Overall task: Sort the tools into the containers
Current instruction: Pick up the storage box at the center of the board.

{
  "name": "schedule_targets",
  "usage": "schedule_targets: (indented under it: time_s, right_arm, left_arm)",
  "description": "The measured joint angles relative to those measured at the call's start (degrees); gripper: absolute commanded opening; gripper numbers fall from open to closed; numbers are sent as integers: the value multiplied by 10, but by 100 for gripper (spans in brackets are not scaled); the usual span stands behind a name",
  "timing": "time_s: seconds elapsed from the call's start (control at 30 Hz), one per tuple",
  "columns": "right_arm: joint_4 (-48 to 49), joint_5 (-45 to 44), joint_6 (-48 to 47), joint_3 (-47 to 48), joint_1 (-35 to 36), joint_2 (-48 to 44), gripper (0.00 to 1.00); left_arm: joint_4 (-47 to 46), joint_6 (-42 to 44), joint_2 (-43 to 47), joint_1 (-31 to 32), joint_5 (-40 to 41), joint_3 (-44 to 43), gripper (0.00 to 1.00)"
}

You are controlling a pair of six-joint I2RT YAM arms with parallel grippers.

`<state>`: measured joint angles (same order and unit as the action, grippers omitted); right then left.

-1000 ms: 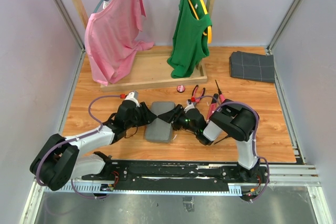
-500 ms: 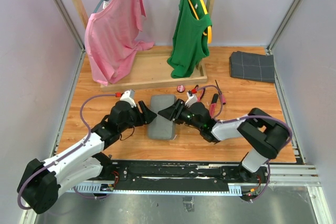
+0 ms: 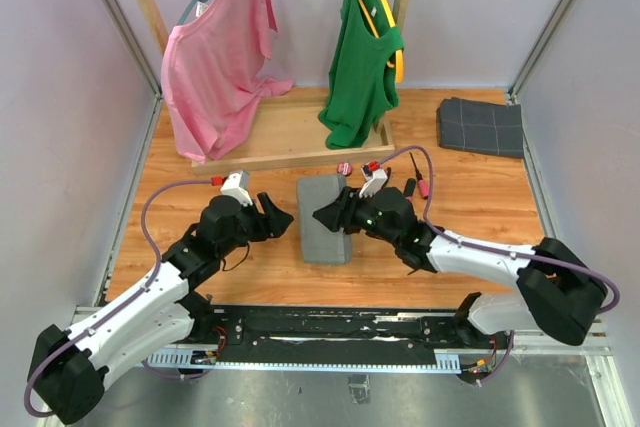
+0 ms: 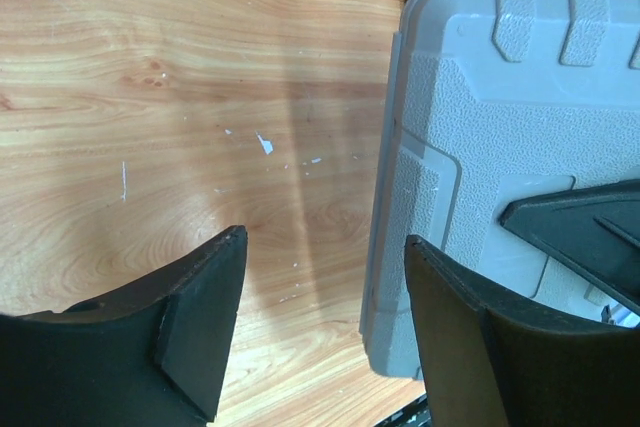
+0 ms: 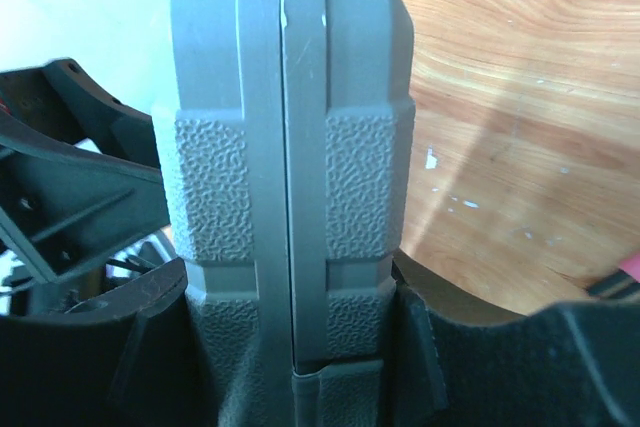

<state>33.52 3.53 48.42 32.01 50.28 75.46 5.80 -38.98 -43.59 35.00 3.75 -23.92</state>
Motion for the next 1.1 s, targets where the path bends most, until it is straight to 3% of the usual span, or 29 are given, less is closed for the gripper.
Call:
schedule_targets:
  time_s: [0.4,0.7,1.1]
  right_arm:
    - [-232,-36,-220,80,0,-81,15]
    - [-391,-30,-381,142,0,-114,4]
    - [-455,-64,-450,148,0,-240,1]
  left_arm:
    - [3,38,49,0,-6,0,73]
    - [-13,84,81,0,-9,-5,75]
    - [-99,128,81,0,-80,-36,76]
